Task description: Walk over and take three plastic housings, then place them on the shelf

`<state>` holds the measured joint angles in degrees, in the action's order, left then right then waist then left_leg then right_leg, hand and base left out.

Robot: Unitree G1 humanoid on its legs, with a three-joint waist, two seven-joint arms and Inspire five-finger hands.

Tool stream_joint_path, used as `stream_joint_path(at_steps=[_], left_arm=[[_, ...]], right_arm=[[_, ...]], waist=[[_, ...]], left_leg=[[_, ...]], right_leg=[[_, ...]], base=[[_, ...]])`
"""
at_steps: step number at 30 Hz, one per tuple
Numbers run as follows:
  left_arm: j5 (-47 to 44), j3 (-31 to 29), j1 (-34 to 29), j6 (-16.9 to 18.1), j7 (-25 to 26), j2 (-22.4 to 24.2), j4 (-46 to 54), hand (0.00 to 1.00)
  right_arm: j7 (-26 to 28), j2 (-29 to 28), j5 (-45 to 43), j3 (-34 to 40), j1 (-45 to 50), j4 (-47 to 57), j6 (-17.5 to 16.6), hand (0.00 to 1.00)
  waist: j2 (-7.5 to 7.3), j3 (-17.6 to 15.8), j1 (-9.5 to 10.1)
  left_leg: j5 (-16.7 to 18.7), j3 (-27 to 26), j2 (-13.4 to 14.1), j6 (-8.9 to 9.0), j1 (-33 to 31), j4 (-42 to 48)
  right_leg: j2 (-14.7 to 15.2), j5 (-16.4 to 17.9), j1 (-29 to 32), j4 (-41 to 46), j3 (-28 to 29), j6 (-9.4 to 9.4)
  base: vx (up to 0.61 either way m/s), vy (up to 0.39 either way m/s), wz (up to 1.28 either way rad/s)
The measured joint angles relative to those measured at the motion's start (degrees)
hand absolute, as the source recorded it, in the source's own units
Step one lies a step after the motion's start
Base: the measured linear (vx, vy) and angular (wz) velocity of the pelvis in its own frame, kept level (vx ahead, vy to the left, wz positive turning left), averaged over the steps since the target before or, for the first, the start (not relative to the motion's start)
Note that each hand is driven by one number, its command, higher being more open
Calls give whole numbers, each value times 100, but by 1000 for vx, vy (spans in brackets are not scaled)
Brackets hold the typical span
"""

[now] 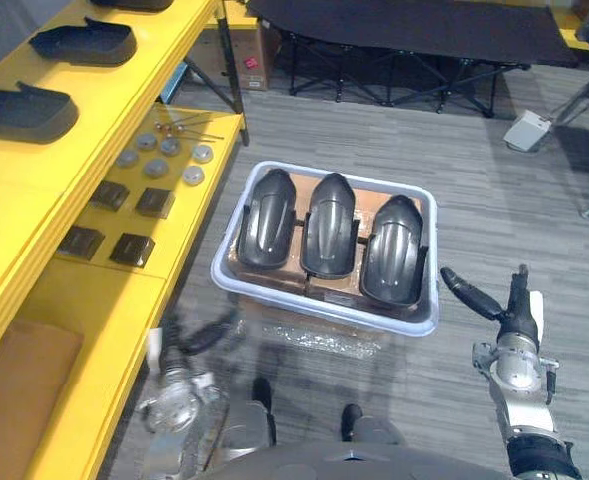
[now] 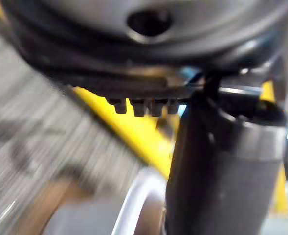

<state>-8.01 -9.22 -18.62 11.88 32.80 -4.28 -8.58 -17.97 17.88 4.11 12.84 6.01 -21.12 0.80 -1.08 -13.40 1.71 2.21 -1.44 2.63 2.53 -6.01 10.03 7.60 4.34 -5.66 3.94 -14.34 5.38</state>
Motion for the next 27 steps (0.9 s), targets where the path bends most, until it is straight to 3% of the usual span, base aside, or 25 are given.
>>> stream_joint_path(at_steps=[2, 4, 6, 10, 15, 21, 25, 27], left_arm=[[197, -758, -131, 452, 612, -25, 498, 100], [197, -1141, -218, 747, 835, -83, 750, 100], [193, -1223, -303, 813, 828, -116, 798, 100], [163, -1045, -447, 692, 181, -111, 389, 100], [-122, -275, -205, 411, -561, -159, -593, 100], [-560, -56, 133, 414, -660, -482, -692, 100], [-814, -8, 144, 476, -744, -725, -1037, 100], [-1059, 117, 250, 539, -1057, -764, -1310, 100]], right_arm=[[-63, -6, -8, 0, 84, -32, 244, 100], [-145, -5, -21, 0, 101, -106, 325, 100], [-158, -6, -171, -7, 39, -177, 406, 100], [-160, -5, -304, -84, -330, -586, 555, 100], [-238, 119, -498, -254, -1140, -1339, 666, 100], [-403, 866, -789, -341, -2157, -2038, 702, 100], [-478, 1208, -1300, -346, -2821, -2543, 730, 100], [-471, 1462, -1409, -454, -3118, -2702, 772, 100]], waist=[[-16, -5, 84], [-22, -1, 217], [-49, -5, 300], [-223, -34, 318], [-372, -317, 453], [-291, -976, 620], [-225, -1073, 710], [-143, -1124, 759]], left_leg=[[11, 113, -2, -18, -68, 105], [8, 137, -14, -21, -79, 152], [-2, 168, -28, -33, -143, 201], [-14, 175, -20, -19, -248, 339], [170, 162, 97, -93, -647, 910], [170, 215, 50, -152, -1008, 1088], [121, 243, -11, -220, -1223, 1092], [118, 248, -13, -227, -1339, 1158]], right_leg=[[-27, 3, -46, -12, -110, -8], [-25, 7, -74, -11, -124, -14], [-24, 5, -63, -9, -158, -17], [-33, 7, -5, -22, -209, -20], [-109, -57, 171, 108, -123, -30], [-72, -83, 513, 300, -120, 10], [-46, -105, 699, 288, -142, 33], [-33, -124, 788, 288, -149, 38]], base=[[-84, -34, 34], [-66, 3, 10], [-78, 15, 12], [-78, 13, 5], [-41, 35, -8], [-67, 46, 3], [2, 8, 6], [19, 7, -1]])
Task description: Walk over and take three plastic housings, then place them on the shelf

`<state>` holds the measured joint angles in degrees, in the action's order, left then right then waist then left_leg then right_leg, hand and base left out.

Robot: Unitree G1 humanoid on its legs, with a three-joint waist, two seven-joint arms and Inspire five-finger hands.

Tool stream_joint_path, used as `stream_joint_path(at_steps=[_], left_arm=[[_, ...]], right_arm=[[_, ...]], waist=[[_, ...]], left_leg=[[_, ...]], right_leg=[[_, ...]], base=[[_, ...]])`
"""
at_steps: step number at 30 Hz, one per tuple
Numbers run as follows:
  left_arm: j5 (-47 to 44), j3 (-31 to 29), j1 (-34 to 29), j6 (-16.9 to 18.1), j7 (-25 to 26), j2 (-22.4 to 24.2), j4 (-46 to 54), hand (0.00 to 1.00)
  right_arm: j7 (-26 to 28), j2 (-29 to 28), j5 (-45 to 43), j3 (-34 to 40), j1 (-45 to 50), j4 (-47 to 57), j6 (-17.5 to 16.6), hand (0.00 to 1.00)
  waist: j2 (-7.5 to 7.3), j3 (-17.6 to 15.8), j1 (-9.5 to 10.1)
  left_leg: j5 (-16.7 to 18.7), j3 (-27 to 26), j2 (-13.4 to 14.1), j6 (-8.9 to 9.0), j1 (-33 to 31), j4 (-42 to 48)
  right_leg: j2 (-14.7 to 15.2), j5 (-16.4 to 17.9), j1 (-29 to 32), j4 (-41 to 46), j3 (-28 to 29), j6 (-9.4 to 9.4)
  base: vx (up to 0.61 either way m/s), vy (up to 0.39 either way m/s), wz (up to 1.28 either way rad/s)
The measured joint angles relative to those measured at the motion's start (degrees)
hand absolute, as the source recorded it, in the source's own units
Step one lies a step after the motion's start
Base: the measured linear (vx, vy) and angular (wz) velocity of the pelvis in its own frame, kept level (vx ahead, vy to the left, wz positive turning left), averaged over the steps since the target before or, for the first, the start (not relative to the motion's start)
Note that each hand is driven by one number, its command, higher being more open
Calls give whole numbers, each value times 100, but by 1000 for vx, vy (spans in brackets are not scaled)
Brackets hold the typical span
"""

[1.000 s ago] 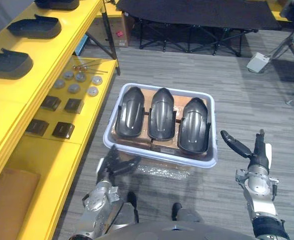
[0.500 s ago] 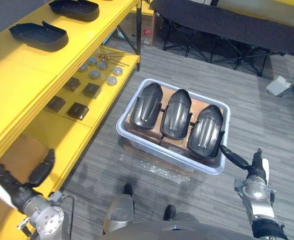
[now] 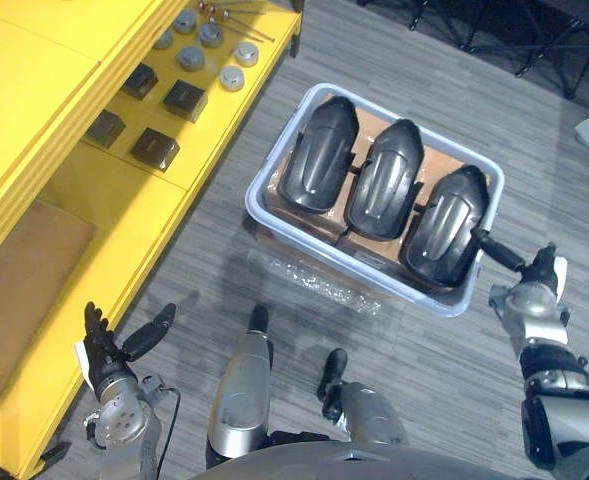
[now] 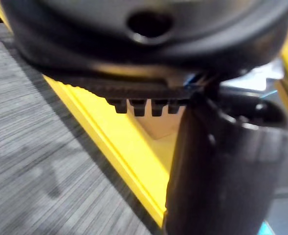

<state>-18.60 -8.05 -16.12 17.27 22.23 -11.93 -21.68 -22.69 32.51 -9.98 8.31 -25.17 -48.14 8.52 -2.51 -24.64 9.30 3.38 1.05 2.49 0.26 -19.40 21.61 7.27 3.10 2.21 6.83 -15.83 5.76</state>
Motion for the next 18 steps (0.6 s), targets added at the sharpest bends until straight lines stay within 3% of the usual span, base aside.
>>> stream_joint_path(at_steps=[8, 15, 18], left_arm=[[-739, 1088, 454, 35, -890, 16, -390, 100], [-1073, 1637, 766, 47, -1027, 46, -666, 100], [-1122, 1750, 774, 47, -1022, 89, -740, 100]], right_arm=[[347, 977, -208, -469, -1452, -827, 90, 100], [1074, 1283, -164, -910, -1873, -1454, 110, 100], [1177, 1305, -165, -969, -1889, -1499, 109, 100]], waist=[[408, -216, -4], [783, -394, 12], [864, -428, 20]], left_leg=[[19, -59, 5, -29, -338, 132], [35, -61, 17, -47, -571, 272], [35, -46, 8, -49, -660, 317]], right_leg=[[54, -9, 401, 161, 39, 7], [78, 80, 741, 491, 51, -13], [134, 201, 907, 734, 42, -29]], base=[[7, 9, -4], [-13, 6, -4], [-28, 7, 4]])
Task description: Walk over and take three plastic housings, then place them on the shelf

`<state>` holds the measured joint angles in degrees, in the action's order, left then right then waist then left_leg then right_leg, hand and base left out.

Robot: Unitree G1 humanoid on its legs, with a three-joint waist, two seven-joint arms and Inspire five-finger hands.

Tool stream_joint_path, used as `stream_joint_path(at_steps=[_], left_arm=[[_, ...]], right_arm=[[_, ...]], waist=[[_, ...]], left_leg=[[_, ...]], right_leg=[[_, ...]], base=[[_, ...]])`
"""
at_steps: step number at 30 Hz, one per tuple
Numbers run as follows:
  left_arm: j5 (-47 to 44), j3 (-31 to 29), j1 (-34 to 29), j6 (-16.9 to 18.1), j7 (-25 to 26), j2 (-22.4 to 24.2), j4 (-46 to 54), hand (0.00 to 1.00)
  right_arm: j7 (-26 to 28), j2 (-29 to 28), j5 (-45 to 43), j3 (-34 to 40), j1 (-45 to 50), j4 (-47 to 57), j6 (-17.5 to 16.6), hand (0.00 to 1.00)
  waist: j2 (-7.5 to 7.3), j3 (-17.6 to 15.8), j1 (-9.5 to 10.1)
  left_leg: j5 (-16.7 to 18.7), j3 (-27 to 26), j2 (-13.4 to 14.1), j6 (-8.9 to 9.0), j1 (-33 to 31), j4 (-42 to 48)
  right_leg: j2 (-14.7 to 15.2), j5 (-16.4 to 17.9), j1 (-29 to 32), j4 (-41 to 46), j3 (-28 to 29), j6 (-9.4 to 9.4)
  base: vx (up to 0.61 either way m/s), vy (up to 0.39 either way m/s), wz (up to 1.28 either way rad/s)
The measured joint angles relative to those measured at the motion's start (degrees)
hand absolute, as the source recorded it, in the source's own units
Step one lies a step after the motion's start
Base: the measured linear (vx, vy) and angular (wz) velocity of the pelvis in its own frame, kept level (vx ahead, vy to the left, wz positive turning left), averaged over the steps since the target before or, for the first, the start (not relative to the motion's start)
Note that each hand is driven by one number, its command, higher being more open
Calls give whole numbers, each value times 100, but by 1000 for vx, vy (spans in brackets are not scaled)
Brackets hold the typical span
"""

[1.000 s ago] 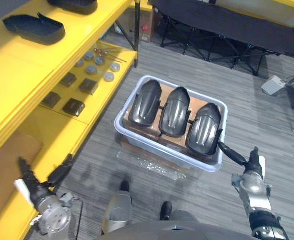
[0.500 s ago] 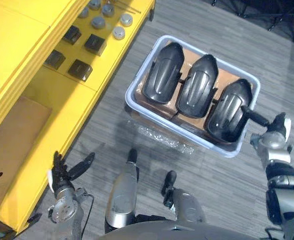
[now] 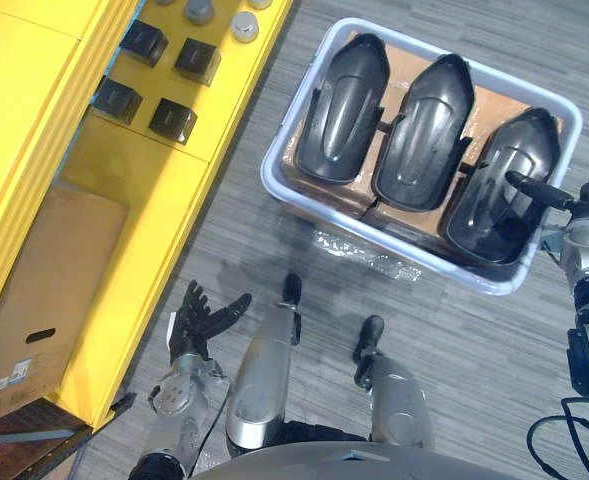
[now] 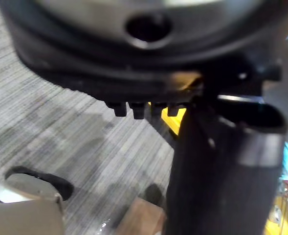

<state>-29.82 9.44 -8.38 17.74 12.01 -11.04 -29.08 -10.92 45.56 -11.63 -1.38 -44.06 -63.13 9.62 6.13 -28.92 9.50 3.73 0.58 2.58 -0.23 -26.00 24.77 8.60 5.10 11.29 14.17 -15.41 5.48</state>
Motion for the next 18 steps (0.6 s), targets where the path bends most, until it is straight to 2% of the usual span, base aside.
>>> stream_joint_path(at_steps=[3, 4, 13, 18], left_arm=[[-143, 83, 2, -3, 24, 24, -67, 100], [-152, 96, 1, -9, 38, 44, -78, 100], [-149, 105, 12, -10, 84, 56, -91, 100], [-150, 209, 60, -8, 80, 55, -142, 100]], right_arm=[[69, 0, 3, -97, 1, 12, 0, 100], [70, 0, 18, -108, 46, 92, 0, 0], [-52, 267, 591, -388, 196, 305, 123, 0], [-385, 342, 1121, -589, 195, 98, 119, 0]], waist=[[47, -15, -6], [67, -19, -15], [78, -15, -53], [120, -8, -60]], left_leg=[[-13, 13, -5, -3, -67, 23], [-14, 28, -7, -2, -65, 35], [-33, 44, -10, 36, -66, 43], [-67, 96, -11, 76, -68, 4]], right_leg=[[38, 133, 158, 266, -10, -5], [47, 173, 176, 334, -16, -15], [108, 396, 358, 719, -13, -79], [108, 422, 379, 768, -62, -104]], base=[[-14, -18, 5], [-4, -32, 5], [-4, -17, 1], [-5, -5, 3]])
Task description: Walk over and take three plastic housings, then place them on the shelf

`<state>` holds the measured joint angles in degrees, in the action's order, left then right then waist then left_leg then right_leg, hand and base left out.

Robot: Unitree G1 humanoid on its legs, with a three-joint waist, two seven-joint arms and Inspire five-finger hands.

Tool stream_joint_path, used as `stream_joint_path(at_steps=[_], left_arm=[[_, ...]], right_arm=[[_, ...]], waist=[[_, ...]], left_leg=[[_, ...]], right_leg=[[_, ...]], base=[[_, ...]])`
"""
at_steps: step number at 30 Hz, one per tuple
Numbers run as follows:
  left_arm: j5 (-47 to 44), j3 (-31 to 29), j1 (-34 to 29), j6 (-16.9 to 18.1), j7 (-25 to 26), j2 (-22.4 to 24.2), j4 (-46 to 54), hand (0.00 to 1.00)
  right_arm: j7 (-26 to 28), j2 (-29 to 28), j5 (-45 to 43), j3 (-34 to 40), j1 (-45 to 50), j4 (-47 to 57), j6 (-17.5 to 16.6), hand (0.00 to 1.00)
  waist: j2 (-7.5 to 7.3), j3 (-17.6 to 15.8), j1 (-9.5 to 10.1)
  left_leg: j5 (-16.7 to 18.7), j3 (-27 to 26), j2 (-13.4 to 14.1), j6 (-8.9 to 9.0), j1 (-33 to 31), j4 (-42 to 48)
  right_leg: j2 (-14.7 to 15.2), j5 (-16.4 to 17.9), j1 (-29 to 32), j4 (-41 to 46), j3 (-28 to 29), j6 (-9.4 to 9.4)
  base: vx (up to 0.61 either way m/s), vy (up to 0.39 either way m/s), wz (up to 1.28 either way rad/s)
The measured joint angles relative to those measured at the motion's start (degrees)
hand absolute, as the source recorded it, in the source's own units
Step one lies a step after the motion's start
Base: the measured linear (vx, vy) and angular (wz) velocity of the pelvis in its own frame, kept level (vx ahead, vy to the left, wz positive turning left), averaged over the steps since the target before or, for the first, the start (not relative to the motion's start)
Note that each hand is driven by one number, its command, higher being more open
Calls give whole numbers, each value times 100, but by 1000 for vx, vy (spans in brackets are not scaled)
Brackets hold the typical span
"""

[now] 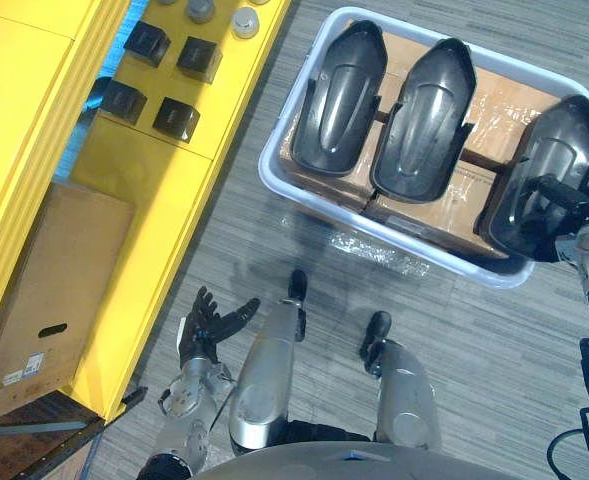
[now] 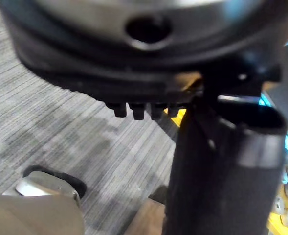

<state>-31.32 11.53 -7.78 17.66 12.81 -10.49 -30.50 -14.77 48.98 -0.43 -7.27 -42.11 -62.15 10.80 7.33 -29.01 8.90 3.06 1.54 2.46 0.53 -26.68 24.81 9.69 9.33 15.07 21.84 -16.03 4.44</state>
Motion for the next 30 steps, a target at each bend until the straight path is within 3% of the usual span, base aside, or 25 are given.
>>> stream_joint_path(at_steps=[10, 16, 19, 24, 30], left_arm=[[-2, -12, 50, 44, -20, -3, -103, 100], [-5, -251, -122, 61, -64, -5, 320, 100], [-5, -485, -298, 74, -94, -51, 620, 100], [-2, -826, -684, 70, -189, -179, 1214, 100], [-9, -1018, -998, -48, -357, -179, 2438, 100]], right_arm=[[-374, -9, 403, -248, 22, 343, -110, 0], [-749, -17, 472, -196, 522, 1096, -124, 0], [-976, -330, 699, 110, 871, 1591, -158, 0], [-1257, -1054, 926, 402, 1783, 2629, -169, 0], [-1565, -1717, 1227, 876, 2608, 3651, -152, 0]], waist=[[22, 13, 45], [-25, -10, 11], [-201, -52, -28], [-831, -44, -17], [-1211, 75, -4]], left_leg=[[-24, 108, -2, 21, -31, 8], [-28, 146, 0, 28, 68, -10], [-24, 158, 18, 42, 254, -80], [-9, 164, 39, 88, 641, -295], [50, 22, 25, 99, 1080, -526]], right_leg=[[0, 61, -20, 95, -138, -22], [-12, 71, -150, 75, -194, -27], [-57, 73, -361, -54, -216, -26], [-133, 25, -851, -452, -250, -7], [-183, -181, -1403, -1042, -215, 43]], base=[[5, -12, 6], [2, -1, 2], [0, 0, 0], [46, -34, 5], [59, -9, -5]])
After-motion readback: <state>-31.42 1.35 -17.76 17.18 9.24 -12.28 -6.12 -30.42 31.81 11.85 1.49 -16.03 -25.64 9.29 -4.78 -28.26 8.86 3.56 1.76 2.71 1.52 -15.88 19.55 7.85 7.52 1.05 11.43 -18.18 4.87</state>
